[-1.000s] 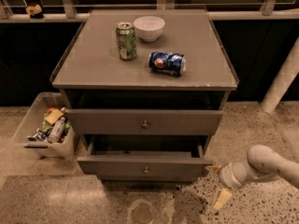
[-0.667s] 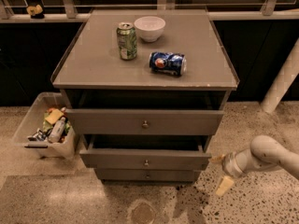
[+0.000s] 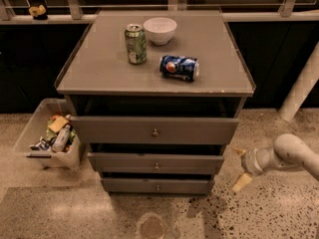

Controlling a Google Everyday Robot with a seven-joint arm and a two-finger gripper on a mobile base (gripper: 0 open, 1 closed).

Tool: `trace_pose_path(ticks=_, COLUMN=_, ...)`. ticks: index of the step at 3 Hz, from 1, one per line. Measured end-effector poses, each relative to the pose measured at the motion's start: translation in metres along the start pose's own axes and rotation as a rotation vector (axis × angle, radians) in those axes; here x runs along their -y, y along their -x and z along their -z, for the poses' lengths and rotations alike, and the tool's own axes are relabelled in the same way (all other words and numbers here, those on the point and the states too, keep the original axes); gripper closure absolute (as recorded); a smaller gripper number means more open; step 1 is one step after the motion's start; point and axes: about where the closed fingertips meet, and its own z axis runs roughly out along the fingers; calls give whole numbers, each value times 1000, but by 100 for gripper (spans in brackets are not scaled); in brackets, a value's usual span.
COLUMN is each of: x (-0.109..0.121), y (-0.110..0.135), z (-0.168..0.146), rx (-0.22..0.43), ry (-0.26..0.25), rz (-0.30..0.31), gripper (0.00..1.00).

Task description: Close middle drawer

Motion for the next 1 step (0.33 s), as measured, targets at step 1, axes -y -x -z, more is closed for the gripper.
trace_pose_path(ticks=1, x=34, y=6, z=19, rx=4, ry=-68, rz=15, gripper=0)
